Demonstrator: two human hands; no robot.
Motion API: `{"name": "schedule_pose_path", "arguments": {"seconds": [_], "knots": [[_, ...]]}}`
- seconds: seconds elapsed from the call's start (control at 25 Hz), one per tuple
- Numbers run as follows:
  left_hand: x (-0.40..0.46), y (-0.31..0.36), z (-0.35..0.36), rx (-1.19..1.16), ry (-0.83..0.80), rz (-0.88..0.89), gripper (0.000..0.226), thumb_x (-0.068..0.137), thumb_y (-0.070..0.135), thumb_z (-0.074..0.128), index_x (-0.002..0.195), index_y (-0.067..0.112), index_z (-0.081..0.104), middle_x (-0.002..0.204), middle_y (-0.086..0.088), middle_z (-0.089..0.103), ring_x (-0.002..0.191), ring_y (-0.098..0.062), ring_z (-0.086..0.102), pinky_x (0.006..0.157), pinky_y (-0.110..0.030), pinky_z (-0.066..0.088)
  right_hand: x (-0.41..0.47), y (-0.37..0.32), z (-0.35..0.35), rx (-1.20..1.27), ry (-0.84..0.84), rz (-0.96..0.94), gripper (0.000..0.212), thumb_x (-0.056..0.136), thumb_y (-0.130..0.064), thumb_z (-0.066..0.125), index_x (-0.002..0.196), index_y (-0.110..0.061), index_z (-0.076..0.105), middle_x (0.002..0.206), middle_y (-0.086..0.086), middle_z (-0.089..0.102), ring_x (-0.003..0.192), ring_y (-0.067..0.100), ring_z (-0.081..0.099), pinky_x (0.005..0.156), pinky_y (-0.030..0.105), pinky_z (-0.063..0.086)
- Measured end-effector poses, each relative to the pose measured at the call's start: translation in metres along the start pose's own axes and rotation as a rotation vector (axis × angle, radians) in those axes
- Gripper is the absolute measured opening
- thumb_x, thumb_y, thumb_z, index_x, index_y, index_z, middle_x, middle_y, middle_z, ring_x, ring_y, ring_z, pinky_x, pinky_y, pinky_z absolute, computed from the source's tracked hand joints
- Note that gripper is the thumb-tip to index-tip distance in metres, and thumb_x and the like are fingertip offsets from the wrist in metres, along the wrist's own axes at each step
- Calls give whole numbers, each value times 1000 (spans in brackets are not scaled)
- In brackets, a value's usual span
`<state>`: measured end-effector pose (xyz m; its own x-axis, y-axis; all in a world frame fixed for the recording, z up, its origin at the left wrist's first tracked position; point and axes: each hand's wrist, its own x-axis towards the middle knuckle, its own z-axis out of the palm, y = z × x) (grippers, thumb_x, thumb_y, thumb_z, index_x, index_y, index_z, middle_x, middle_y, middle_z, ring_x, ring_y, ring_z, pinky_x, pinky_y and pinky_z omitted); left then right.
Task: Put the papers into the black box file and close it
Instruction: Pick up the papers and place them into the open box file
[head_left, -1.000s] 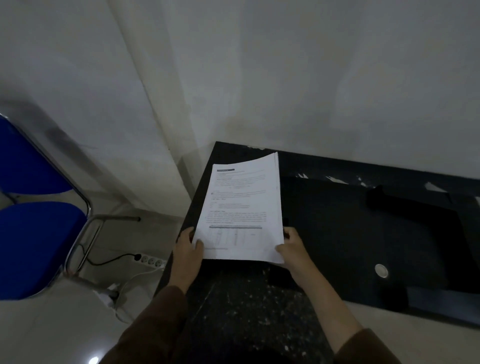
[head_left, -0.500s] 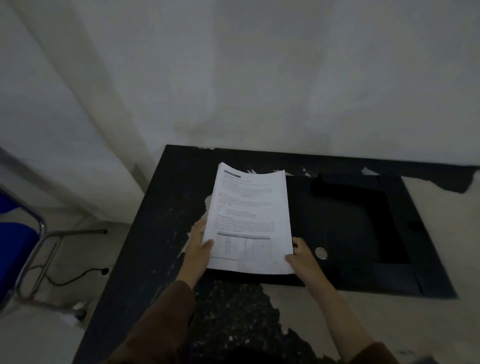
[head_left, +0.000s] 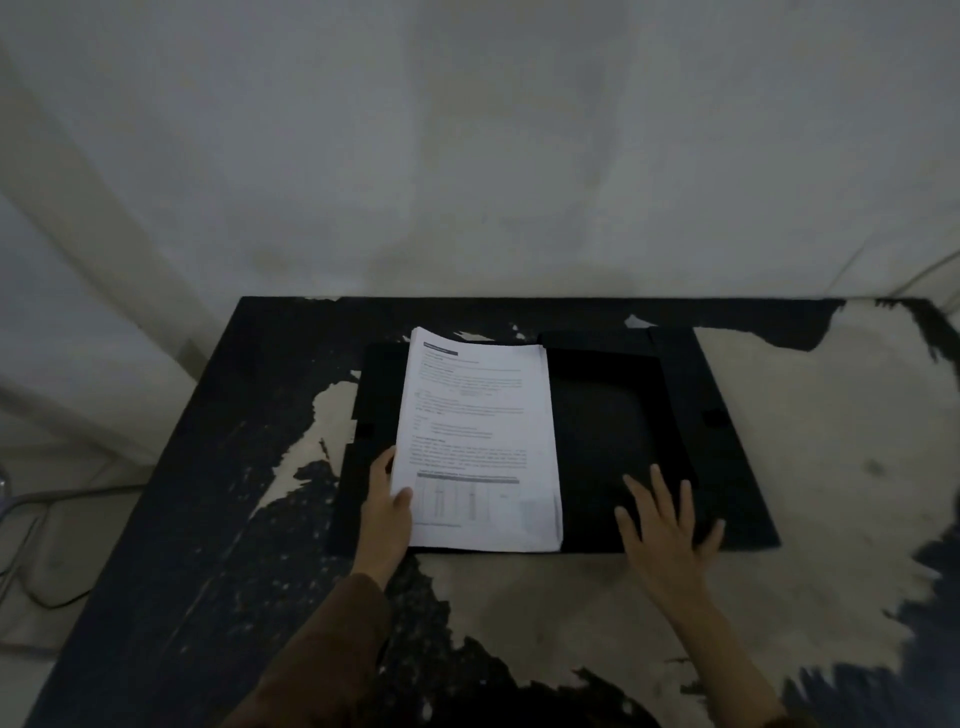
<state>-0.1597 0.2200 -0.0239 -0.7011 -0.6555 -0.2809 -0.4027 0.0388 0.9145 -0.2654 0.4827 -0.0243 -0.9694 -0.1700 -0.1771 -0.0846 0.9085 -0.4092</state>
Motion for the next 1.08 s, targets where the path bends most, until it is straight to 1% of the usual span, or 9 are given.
{"name": "schedule_pose_path", "arguments": {"seconds": [0.08, 0.16, 0.28, 0.4, 0.56, 0.68, 0.8, 0.92, 1.08], "knots": [[-5, 1, 13, 12, -4, 18, 57, 94, 2, 45, 144, 21, 28, 123, 6, 45, 116, -15, 45, 100, -34, 38, 2, 9, 3, -6, -52, -6, 45, 95, -43, 35, 140, -45, 25, 158, -13, 4, 146, 17, -7, 112, 59, -9], [-7, 5, 25, 25, -6, 28, 59, 95, 4, 45, 148, 19, 23, 131, 4, 44, 122, -15, 42, 106, -35, 33, 5, 13, 5, -16, -71, -15, 47, 95, -45, 33, 140, -46, 20, 158, -14, 2, 146, 17, -9, 112, 60, -8], [-9, 13, 43, 23, -21, 39, 58, 94, 2, 43, 147, 18, 26, 145, -6, 42, 121, -8, 37, 107, -31, 29, 6, 18, 6, -47, -104, -41, 50, 95, -47, 30, 141, -48, 13, 158, -14, -4, 145, 18, -12, 112, 61, -8], [-13, 21, 60, 6, -72, 42, 59, 93, 0, 42, 146, 21, 28, 144, -6, 43, 117, -6, 39, 102, -28, 32, 6, 22, 2, -77, -120, -71, 52, 94, -49, 29, 142, -48, 8, 158, -14, -6, 145, 17, -13, 112, 60, -6], [-18, 29, 83, 10, -121, 13, 61, 93, -5, 36, 147, 21, 24, 145, -8, 43, 118, -9, 40, 107, -31, 32, 3, 23, -4, -101, -154, -107, 56, 95, -48, 28, 143, -45, 0, 158, -11, -11, 144, 18, -15, 112, 60, -5], [-20, 37, 100, 22, -167, -1, 63, 93, -6, 35, 148, 21, 23, 144, -8, 45, 118, -9, 41, 107, -28, 30, 1, 22, -7, -117, -159, -114, 57, 95, -47, 27, 143, -43, -3, 158, -10, -13, 144, 18, -16, 113, 60, -5], [-21, 47, 113, 35, -243, -39, 63, 93, -5, 37, 148, 21, 22, 143, -11, 46, 121, -15, 44, 109, -33, 32, 1, 20, -6, -131, -143, -113, 57, 95, -47, 28, 143, -42, -4, 158, -9, -13, 145, 18, -16, 113, 60, -3], [-19, 53, 124, 86, -315, -70, 61, 93, -2, 40, 146, 21, 21, 141, -12, 48, 124, -22, 47, 105, -34, 37, 1, 20, -3, -166, -133, -117, 59, 95, -47, 28, 143, -41, -5, 158, -8, -13, 145, 20, -14, 113, 61, -2], [-17, 60, 133, 89, -345, -125, 60, 92, -3, 42, 143, 21, 23, 135, -15, 52, 115, -22, 51, 99, -34, 41, 3, 21, 0, -153, -137, -113, 60, 94, -47, 31, 143, -41, -3, 158, -7, -13, 145, 21, -13, 112, 62, -3]]}}
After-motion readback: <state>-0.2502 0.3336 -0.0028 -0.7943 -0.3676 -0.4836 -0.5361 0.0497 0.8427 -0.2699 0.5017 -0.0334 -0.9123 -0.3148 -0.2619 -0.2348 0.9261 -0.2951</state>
